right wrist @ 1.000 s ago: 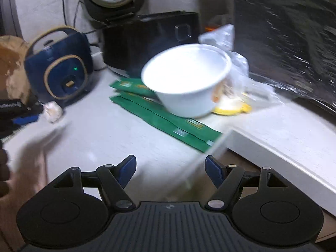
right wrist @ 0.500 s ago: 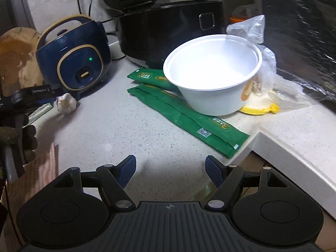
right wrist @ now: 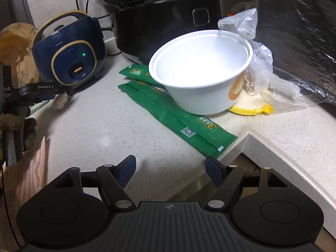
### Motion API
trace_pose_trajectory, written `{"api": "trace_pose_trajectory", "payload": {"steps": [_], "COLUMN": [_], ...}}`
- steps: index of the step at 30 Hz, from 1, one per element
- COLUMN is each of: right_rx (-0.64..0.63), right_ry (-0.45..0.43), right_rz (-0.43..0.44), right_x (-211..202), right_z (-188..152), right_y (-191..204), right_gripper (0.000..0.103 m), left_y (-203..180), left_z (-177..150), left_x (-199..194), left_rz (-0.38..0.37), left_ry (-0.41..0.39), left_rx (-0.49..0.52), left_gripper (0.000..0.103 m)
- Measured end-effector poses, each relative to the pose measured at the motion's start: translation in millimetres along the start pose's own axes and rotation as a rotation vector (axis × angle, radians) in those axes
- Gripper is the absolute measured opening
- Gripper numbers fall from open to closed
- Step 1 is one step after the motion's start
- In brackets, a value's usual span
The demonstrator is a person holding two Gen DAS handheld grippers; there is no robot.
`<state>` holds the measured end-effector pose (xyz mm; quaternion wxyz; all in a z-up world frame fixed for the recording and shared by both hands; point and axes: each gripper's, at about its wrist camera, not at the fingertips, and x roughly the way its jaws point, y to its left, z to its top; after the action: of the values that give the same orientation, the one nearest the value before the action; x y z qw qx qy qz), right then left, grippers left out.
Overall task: Collect trash
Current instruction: 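Move the left gripper back up to the garlic bulb by the rice cooker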
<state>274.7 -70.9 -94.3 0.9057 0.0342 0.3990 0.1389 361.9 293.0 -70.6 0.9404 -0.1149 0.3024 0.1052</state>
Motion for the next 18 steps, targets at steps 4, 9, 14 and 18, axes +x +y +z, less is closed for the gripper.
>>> {"api": "trace_pose_trajectory", "payload": {"steps": [4,9,14,18], "right_rx": [-0.008,-0.015,-0.028,-0.042], "right_ry": [0.011,0.023,0.034,0.034], "right_rz": [-0.003,-0.004,0.000,-0.003], "right_x": [2,5,7,6], "right_z": [-4,-7,-10,-13], "right_y": [2,6,13,16], "right_gripper": [0.073,0.073,0.073,0.073], "left_y": [-3,-20,-41,-56], "left_z": [-5,-21,-34,-39], "left_x": [-12,-29,-33,-37], "left_rz": [-0.076,-0.160,-0.195,-0.256], "left_ry": [0.024,0.056,0.064,0.070], "left_rx": [0.000,0.041,0.101,0.114], "left_gripper": [0.036,0.032,0.032,0.032]}}
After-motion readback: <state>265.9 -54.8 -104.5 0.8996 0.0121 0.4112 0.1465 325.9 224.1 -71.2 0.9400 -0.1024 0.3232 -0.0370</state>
